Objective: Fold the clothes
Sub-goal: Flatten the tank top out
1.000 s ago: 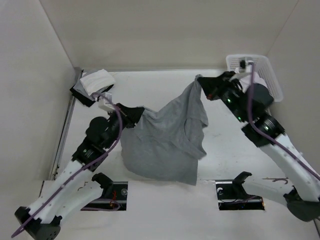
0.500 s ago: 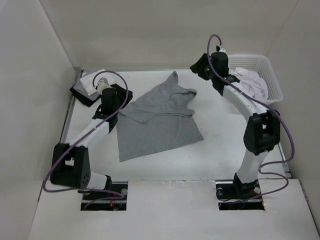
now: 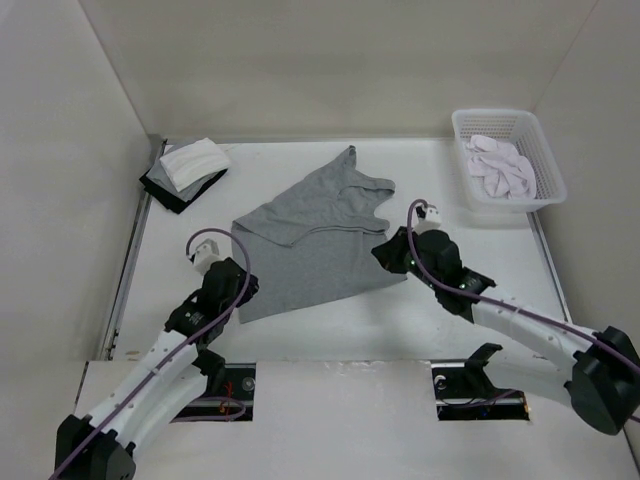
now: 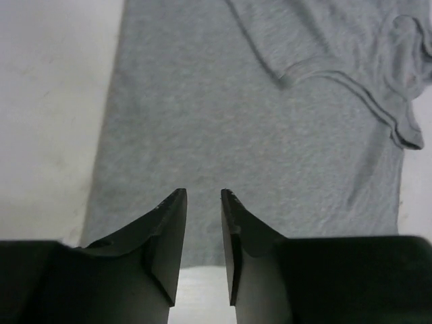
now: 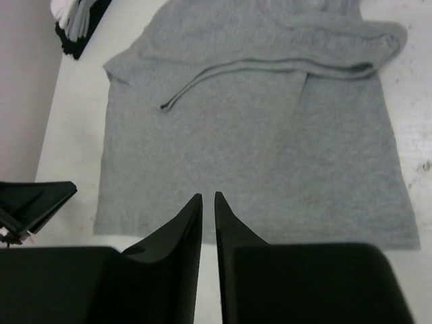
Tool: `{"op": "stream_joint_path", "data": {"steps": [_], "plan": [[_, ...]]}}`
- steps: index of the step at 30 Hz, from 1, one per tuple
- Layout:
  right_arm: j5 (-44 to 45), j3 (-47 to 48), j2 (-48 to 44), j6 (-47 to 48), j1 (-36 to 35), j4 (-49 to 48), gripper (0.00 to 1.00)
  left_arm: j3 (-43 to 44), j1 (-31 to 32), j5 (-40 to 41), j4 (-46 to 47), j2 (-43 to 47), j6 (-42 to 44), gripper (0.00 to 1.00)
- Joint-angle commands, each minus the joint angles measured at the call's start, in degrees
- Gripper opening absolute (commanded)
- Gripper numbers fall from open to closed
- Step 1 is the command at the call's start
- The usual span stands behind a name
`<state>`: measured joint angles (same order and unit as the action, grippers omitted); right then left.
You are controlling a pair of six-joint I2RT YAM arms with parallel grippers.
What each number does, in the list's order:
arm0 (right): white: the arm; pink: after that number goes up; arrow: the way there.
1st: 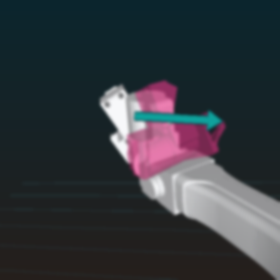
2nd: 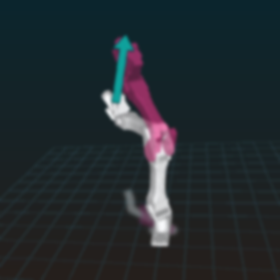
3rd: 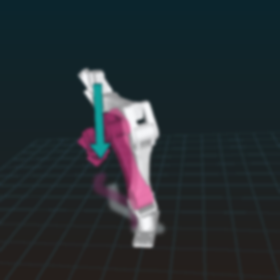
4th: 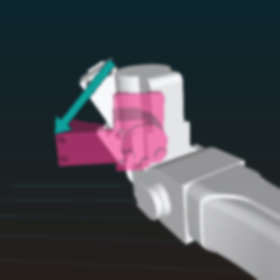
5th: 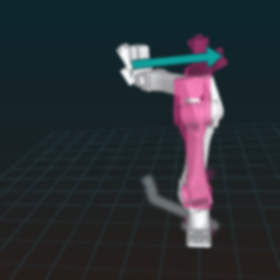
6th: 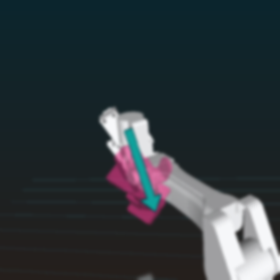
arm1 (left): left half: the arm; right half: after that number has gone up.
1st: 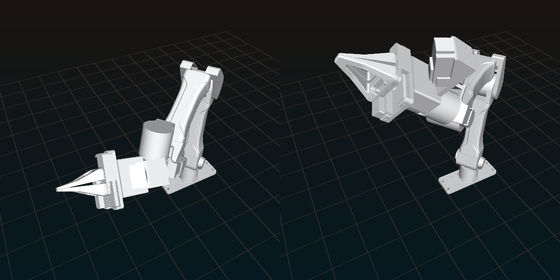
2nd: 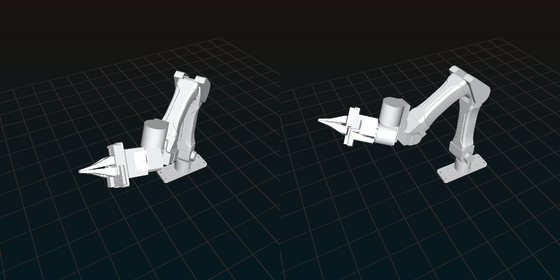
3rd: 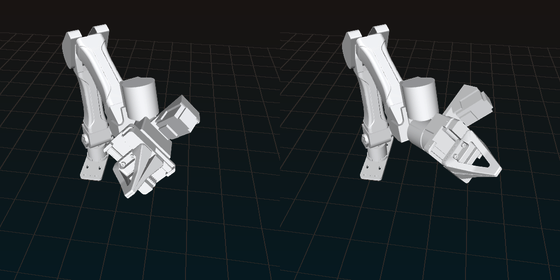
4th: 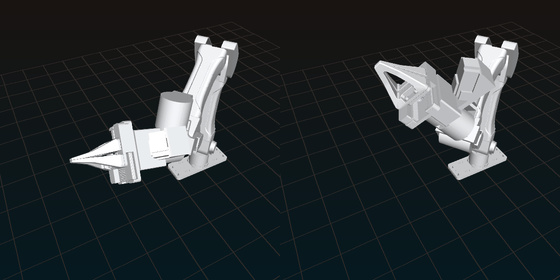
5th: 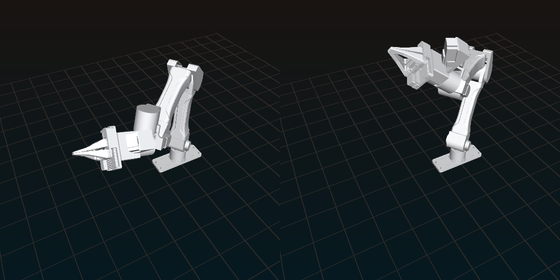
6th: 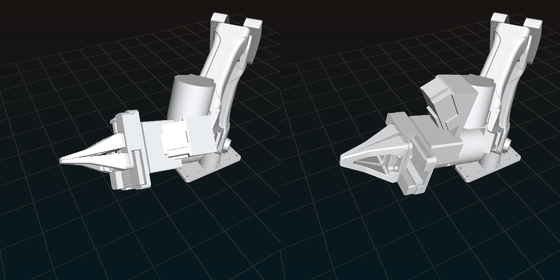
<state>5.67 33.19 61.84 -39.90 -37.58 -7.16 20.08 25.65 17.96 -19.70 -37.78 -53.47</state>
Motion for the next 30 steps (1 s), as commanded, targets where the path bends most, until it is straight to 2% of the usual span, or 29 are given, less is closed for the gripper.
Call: {"op": "stream_joint_path", "data": {"steps": [1,3,9,13,21,30], "plan": [[4.17,-3.73,-5.93,-0.35,-2.97,-0.49,0.19,1.81,2.07,5.95,-15.87,1.31,-6.89,0.29],[4.43,-5.50,-8.31,-0.09,-4.11,0.65,0.22,1.81,2.78,6.22,-19.05,-0.45,-9.89,0.33],[5.22,-7.61,-10.78,0.00,-6.40,1.71,0.26,1.54,2.17,7.62,-25.11,0.07,-18.41,0.32],[5.05,-8.58,-10.78,0.61,-7.37,0.13,0.26,2.16,1.90,7.89,-26.61,-0.97,-19.56,0.32],[4.26,-10.07,-11.57,0.70,-7.99,-2.86,0.27,3.21,3.57,7.09,-24.68,-8.62,-19.04,0.32],[4.17,-10.60,-11.57,0.35,-8.07,-3.92,0.28,2.51,3.92,4.55,-21.96,-10.21,-17.63,0.28]]}}
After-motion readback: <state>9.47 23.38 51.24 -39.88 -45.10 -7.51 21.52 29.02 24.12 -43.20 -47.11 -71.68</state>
